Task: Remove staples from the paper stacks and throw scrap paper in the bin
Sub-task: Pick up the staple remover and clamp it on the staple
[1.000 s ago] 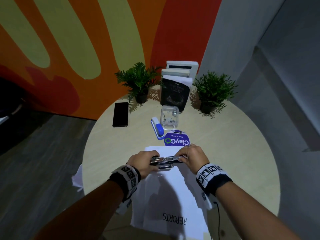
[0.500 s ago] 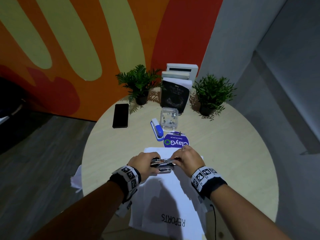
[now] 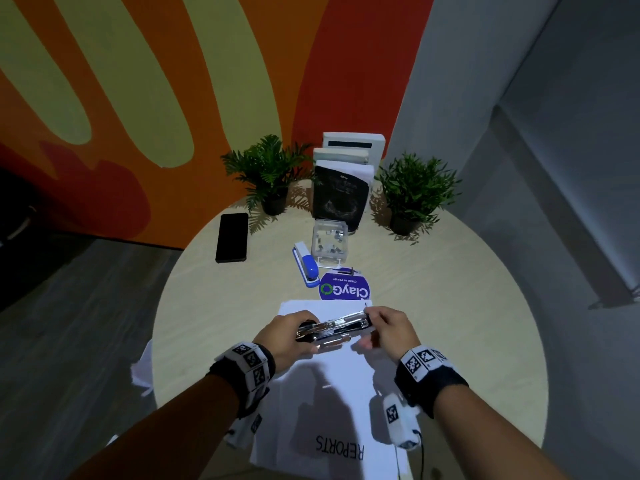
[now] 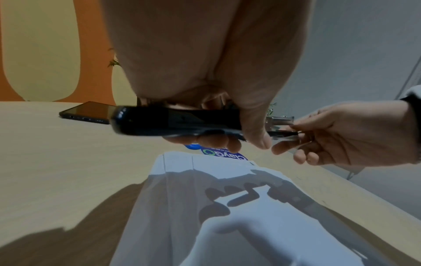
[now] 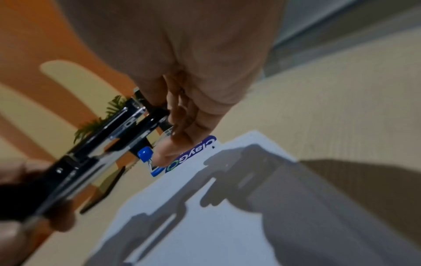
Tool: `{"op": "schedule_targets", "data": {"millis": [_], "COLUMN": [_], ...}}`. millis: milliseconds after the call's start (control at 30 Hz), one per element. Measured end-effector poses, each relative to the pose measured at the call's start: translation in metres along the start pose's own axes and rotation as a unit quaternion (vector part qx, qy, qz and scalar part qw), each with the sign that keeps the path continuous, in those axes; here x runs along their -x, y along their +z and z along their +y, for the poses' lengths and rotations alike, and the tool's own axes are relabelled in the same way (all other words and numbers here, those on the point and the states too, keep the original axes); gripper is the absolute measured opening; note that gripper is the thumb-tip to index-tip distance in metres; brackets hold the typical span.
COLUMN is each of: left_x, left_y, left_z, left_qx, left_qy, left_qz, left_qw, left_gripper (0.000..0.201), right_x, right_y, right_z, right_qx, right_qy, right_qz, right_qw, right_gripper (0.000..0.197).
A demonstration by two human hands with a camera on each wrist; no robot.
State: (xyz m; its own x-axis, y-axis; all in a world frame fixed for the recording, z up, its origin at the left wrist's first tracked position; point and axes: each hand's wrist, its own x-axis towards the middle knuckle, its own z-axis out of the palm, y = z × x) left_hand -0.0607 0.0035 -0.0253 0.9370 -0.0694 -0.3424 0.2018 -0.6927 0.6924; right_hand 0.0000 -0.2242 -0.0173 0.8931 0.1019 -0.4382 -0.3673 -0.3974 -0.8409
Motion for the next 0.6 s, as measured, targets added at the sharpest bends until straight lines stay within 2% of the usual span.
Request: {"op": "schedule_targets", "data": {"millis": [67,133,233,300,433,533,600], "left_x": [-0.001,0.000,0.003,0.003,-0.002,-0.003,-0.004], "left_y": [0.001,-0.002,-0.013,-0.019,-0.021,-0.019,-0.014], "left_z": [0.003,0.005,0.006,0.010,0.027,0.040,0.048], "left_qx": [-0.021,-0.078,-0.181,-0.209,-0.208,-0.150,-0.102], "left_qy": [0.016,0.008,-0.015,-0.008,0.012,0.012,0.007], "left_qz": [-0.024,-0.043,-0.048,-0.022,0.047,0.101,0.106], "left_qw": [0.999,0.996,0.982,0.978,0.977,0.983,0.989], "left_gripper": [0.043,0.050,0.038,0.032,0.037,0.050,0.052], "right_x": [0.000,0.003,0.008,0.006,0.000,0.002,0.003], "right_y": [0.004,0.003,-0.001,0.000,0.004,0.005,0.008], "right_z": [0.003,0.003,0.000,0.003,0.010,0.007,0.005], "right_qx": [-0.088,-0.120,-0.140,-0.114,-0.052,-0.045,-0.029], "right_qy": [0.028,0.032,0.030,0.020,-0.007,-0.023,-0.052], "right_qz": [0.011,0.036,0.050,0.051,0.063,0.068,0.060], "right_qw": [0.996,0.992,0.988,0.992,0.997,0.996,0.996], "right_gripper": [0.023,0.022,0.026,0.022,0.019,0.022,0.024]}}
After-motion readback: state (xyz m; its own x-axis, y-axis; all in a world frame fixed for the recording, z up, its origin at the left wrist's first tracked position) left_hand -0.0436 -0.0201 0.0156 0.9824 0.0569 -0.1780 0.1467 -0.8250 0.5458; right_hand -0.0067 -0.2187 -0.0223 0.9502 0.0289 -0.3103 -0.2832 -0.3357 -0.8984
